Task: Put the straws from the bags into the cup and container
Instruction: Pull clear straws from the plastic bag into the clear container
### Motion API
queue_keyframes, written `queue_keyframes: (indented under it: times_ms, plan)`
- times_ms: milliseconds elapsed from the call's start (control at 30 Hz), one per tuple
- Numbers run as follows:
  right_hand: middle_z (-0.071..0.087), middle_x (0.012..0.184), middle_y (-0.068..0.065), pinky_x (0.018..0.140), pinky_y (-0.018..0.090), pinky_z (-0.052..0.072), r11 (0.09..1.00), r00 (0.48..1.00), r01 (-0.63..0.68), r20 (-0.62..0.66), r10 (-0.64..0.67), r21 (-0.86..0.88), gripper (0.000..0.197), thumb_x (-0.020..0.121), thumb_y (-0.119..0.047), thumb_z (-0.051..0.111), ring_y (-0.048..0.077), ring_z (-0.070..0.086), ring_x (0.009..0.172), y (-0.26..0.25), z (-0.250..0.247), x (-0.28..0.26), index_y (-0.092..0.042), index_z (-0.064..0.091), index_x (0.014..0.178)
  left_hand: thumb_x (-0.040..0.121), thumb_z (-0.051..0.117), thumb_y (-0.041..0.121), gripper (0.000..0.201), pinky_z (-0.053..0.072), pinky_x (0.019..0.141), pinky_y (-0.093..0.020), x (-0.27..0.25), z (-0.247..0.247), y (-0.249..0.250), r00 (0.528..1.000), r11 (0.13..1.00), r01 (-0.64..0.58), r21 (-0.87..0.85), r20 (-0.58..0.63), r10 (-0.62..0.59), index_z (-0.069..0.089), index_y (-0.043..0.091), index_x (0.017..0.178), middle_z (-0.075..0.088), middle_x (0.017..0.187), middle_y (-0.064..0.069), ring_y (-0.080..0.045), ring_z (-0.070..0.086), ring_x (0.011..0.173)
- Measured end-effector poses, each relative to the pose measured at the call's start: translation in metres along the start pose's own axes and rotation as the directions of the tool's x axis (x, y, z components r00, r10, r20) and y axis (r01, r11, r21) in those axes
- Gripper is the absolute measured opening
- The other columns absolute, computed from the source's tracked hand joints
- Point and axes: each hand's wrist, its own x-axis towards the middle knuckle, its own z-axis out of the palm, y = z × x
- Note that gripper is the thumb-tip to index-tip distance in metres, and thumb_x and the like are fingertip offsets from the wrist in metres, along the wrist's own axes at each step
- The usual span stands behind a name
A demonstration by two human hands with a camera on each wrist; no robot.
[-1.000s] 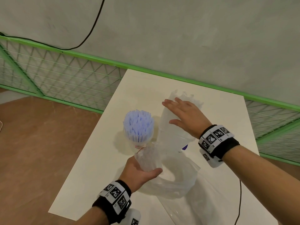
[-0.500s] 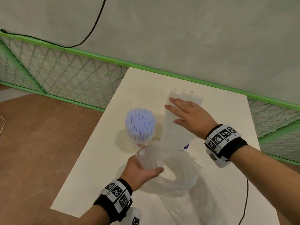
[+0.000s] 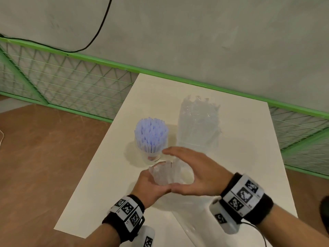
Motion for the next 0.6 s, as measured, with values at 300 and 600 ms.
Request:
queue_keyframes:
  times_ms: [300,600]
  plan:
    - [0.066,0.095,-0.011,0.084,0.019,0.047,0.987,0.939,-0.007,-0.338,0.061,0.159,0.038,0.070,-0.007,0.083,0.006,0.062,0.091,0.015,0.035,-0.012,-0.016,0.070,0.104,0.066,0.089,0.008,0.036,0.053,0.075,-0.017,-0.003,0.003,0.012,0.998,1.000,-0.006,0.020,0.057,0.005,0.073,0.023,0.094,0.076,0.090,0.005,-0.004,0.070,0.085]
    - [0.065,0.079,-0.008,0.071,0.026,0.049,0.960,0.839,-0.082,-0.502,0.211,0.267,0.021,0.075,-0.004,0.075,0.013,0.062,0.077,0.013,0.057,-0.016,-0.016,0.062,0.086,0.075,0.084,0.016,0.030,0.054,0.083,-0.026,-0.004,0.003,0.004,0.998,0.998,-0.015,0.055,0.069,0.011,0.072,0.025,0.101,0.075,0.097,0.002,-0.014,0.070,0.095]
